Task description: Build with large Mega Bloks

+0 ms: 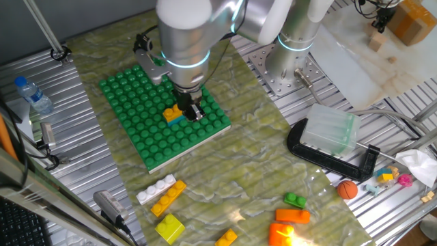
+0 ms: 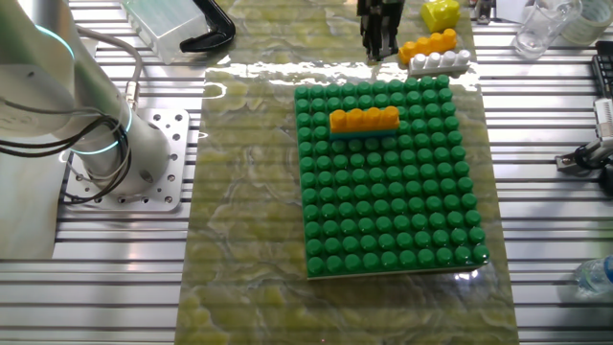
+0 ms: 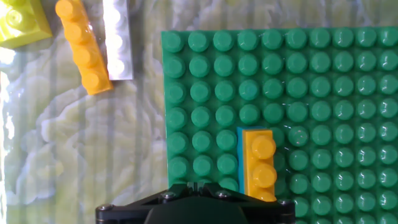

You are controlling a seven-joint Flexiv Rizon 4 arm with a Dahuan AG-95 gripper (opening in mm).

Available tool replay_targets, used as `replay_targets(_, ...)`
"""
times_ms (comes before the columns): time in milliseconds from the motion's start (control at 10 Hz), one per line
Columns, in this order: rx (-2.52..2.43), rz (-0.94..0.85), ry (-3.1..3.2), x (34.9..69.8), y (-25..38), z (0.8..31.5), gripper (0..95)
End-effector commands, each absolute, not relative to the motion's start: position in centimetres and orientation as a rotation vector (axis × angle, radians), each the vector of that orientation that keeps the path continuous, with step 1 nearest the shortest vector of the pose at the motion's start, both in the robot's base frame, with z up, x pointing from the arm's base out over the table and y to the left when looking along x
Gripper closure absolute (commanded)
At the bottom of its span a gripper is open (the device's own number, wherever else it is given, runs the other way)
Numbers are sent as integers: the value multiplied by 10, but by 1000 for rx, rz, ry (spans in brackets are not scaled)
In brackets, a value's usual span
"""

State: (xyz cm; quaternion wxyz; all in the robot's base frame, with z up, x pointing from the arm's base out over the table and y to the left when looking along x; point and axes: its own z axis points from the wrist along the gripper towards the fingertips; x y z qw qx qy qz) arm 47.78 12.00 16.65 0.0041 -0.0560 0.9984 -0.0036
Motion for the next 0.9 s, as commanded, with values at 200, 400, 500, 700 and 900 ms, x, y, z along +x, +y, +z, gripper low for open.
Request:
replay_targets(200,-126,0,3181,477,120,167,950)
replay_targets(400,-123,2,3180,477,120,167,950)
replay_targets(500,-104,6,3203,477,120,167,950)
replay_targets(700,-96,15,3239,478,120,167,950)
replay_targets(900,-77,21,3273,486,125,165,950)
